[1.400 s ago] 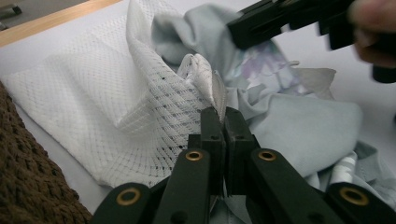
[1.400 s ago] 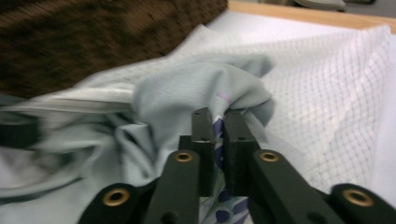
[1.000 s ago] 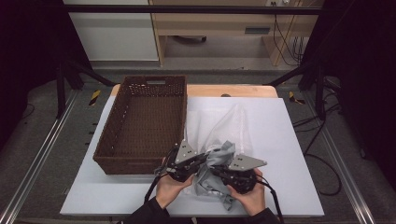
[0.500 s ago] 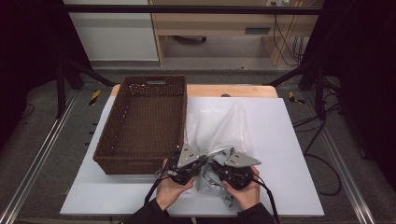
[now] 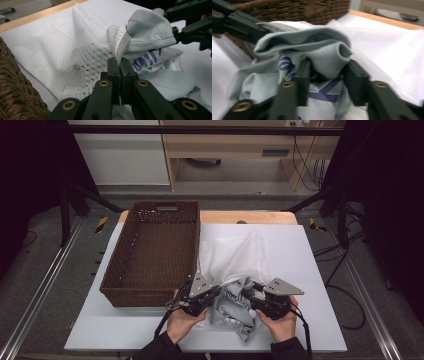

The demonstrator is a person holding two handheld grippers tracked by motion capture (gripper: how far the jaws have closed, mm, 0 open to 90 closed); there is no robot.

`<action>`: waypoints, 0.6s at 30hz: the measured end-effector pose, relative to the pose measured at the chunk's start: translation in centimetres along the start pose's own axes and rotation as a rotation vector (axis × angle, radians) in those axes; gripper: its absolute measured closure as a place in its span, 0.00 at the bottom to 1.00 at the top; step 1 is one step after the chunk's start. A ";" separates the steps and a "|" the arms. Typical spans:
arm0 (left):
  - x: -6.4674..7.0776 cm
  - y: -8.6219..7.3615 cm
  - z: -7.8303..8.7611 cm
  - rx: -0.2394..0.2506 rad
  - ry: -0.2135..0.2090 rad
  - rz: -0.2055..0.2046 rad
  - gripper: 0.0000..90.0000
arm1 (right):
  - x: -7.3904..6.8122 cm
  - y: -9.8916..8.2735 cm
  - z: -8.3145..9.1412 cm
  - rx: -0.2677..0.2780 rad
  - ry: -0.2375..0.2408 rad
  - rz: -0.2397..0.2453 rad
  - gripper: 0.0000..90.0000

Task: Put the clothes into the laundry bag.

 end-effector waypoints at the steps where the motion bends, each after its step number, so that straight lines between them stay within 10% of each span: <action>1: 0.0 0.0 0.0 0.000 0.000 0.000 0.98 | 0.0 0.0 0.0 0.000 0.000 0.000 0.73; 2: -0.1 0.2 0.2 0.008 0.002 0.004 0.98 | -0.8 0.2 -0.2 0.008 0.046 0.031 0.95; 9: 0.2 0.8 1.2 0.040 -0.007 -0.002 0.98 | -3.3 0.1 -2.1 -0.077 0.145 0.077 0.97; 18: 1.3 0.7 1.5 0.043 -0.016 -0.032 0.98 | -1.0 -0.1 -6.2 -0.119 -0.131 0.029 0.97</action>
Point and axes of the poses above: each handheld gripper's, and its own axes: z roughly backward along the jaws, y roughly out of its top, x roughly to its right, the point moved 2 cm from there along -z, roughly forward along the jaws, and after that the axes turned 8 degrees about y, right-handed, at the moved point
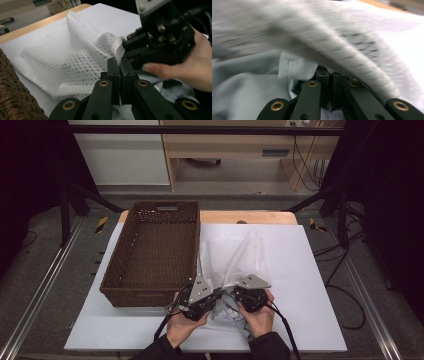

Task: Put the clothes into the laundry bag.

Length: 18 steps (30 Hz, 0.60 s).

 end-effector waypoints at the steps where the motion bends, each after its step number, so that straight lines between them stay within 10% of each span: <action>1: 0.0 -0.4 -0.4 -0.016 0.003 -0.002 0.98 | 0.3 0.0 -0.2 0.005 -0.020 0.002 0.97; 10: -0.5 -1.2 -1.3 -0.044 0.028 0.004 0.98 | -1.0 -0.1 4.4 0.020 0.126 -0.019 0.73; 14: -0.6 -1.3 -1.4 -0.043 0.028 0.010 0.98 | -0.7 -1.3 6.7 0.016 0.106 -0.029 0.58; 18: -0.3 -1.5 -1.6 -0.047 0.024 0.004 0.98 | 0.1 -2.6 5.5 -0.044 0.106 -0.061 0.65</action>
Point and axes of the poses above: each handheld gripper's, and its own axes: z roughly backward along the jaws, y roughly out of its top, x roughly to its right, the point moved 2 cm from there along -z, roughly forward along the jaws, and after that the axes turned 8 degrees about y, right-handed, at the moved point
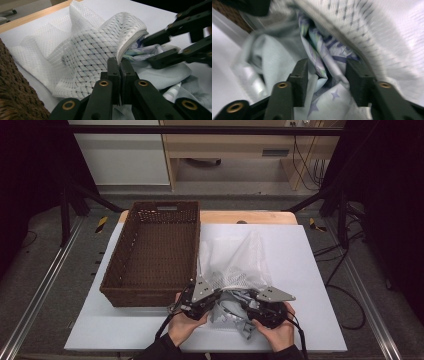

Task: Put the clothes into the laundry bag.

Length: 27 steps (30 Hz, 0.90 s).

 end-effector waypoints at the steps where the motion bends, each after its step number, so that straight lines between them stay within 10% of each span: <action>1: 0.0 0.0 0.0 -0.001 -0.001 0.000 0.98 | 0.1 -0.1 -0.5 -0.010 0.005 0.007 0.69; 7: 0.0 0.0 0.0 -0.006 -0.011 0.007 0.98 | 0.2 0.5 -1.3 -0.007 0.034 -0.016 0.97; 12: 0.3 0.4 0.5 0.000 -0.022 0.001 0.98 | -1.5 2.5 -2.1 0.022 -0.035 0.044 0.97; 19: 0.4 0.1 0.7 -0.012 -0.032 -0.005 0.98 | 2.1 2.4 -4.8 0.018 -0.191 -0.039 0.97; 25: 0.4 -0.4 -0.1 -0.035 -0.030 -0.007 0.98 | 2.0 2.0 -4.0 0.056 -0.169 -0.032 0.86; 27: 0.3 -0.5 -0.3 -0.035 -0.026 -0.001 0.98 | 1.0 2.1 -2.3 0.073 -0.095 -0.016 0.73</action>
Point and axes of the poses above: each handheld gripper's, and its own axes: z roughly backward along the jaws, y roughly out of its top, x roughly to its right, the point moved 2 cm from there along -z, roughly forward along the jaws, and after that the axes turned 8 degrees about y, right-handed, at the moved point
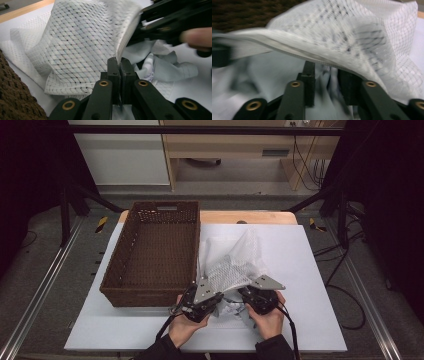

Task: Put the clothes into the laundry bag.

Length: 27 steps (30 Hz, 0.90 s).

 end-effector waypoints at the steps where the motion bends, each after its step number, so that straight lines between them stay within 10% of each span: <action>1: -0.1 0.0 0.0 0.000 0.002 0.001 0.98 | -0.3 0.1 0.8 0.009 0.014 0.008 0.70; 7: 0.0 0.0 -0.2 0.000 0.003 0.001 0.98 | -1.7 -0.9 3.3 0.003 0.141 0.037 0.46; 12: -0.1 -0.1 -0.2 0.000 0.009 0.005 0.98 | -2.6 -1.8 0.6 -0.094 0.156 0.053 0.40; 18: 0.0 0.0 0.0 0.004 0.004 0.004 0.98 | -2.2 -2.3 -2.3 -0.144 0.101 0.038 0.85; 27: 0.6 0.7 1.0 0.037 -0.018 -0.004 0.98 | -0.3 -0.3 -2.8 -0.012 -0.035 -0.062 0.89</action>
Point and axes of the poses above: each handheld gripper's, and its own axes: z roughly backward along the jaws, y roughly out of its top, x roughly to its right, the point moved 2 cm from there along -z, roughly forward along the jaws, and after that the axes turned 8 degrees about y, right-handed, at the moved point
